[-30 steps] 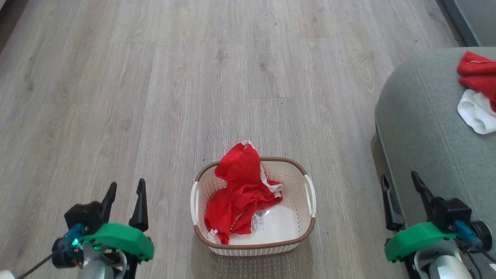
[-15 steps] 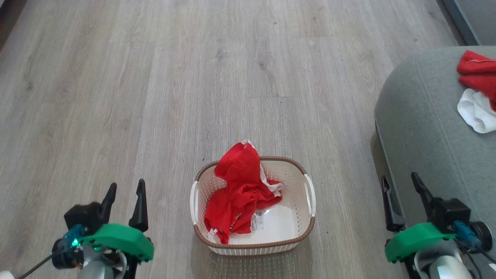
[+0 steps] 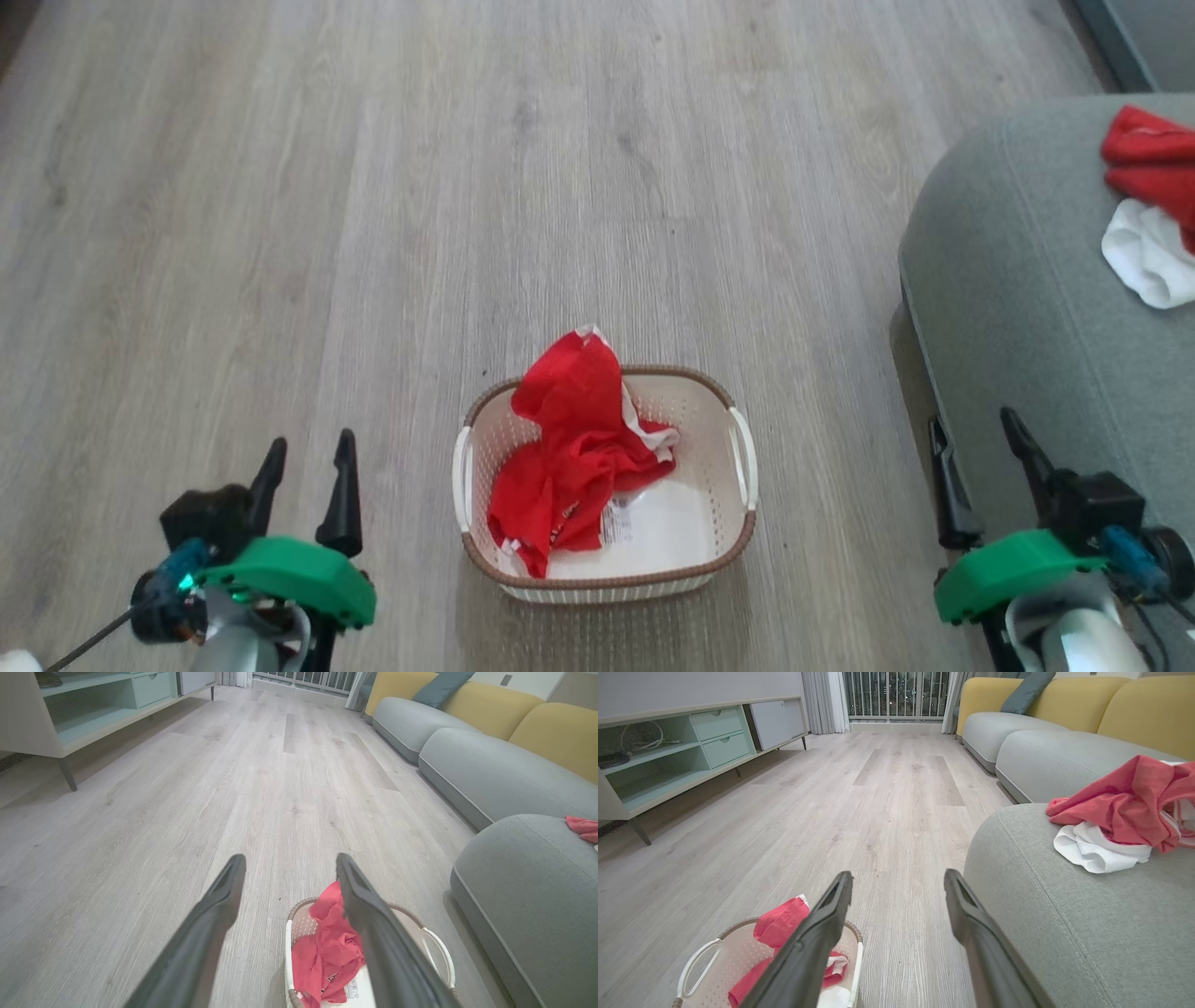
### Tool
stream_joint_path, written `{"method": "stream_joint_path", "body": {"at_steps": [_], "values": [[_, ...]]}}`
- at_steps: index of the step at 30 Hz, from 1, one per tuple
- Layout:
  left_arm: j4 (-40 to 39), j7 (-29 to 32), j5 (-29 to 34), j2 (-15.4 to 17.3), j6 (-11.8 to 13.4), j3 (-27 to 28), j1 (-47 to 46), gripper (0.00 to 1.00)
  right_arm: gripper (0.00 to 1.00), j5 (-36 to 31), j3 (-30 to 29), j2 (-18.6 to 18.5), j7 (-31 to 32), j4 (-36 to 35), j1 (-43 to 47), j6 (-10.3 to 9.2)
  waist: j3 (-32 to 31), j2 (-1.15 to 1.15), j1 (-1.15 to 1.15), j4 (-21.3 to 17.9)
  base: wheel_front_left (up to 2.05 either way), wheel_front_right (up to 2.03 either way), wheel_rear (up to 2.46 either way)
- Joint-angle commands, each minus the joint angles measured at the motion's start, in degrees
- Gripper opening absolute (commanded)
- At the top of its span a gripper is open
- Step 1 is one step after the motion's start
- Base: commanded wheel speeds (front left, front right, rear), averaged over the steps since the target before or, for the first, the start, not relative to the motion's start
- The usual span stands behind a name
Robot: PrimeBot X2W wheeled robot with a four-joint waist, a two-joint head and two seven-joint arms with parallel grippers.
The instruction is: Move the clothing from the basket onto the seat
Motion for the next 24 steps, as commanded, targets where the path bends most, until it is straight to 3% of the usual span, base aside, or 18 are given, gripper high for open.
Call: {"method": "stream_joint_path", "body": {"at_steps": [1,9,15,24], "values": [[-1.98,-0.56,-0.20,0.39,0.35,1.13,-2.45,1.00,1.00,-0.22,1.08,-1.06,-0.21,-2.39,-3.05,-0.02,1.77,0.00,0.00,-0.40,0.00,0.00,0.00],[-0.90,-0.56,1.84,0.39,0.27,-4.85,-10.46,1.00,1.00,0.84,0.06,-2.16,-0.21,-5.16,-9.12,-0.02,14.57,0.00,0.00,-1.76,0.00,0.00,0.00],[6.44,0.22,7.45,0.39,-0.13,-13.92,-22.50,1.00,1.00,2.01,-0.83,-3.14,-0.21,-7.01,-15.81,-0.02,26.11,0.00,0.00,-3.21,0.00,0.00,0.00],[21.64,7.76,10.57,0.39,4.24,-22.72,-40.82,1.00,1.00,4.35,1.71,-1.39,-0.21,-8.74,-24.56,-0.02,40.61,0.00,0.00,-9.46,0.00,0.00,0.00]]}}
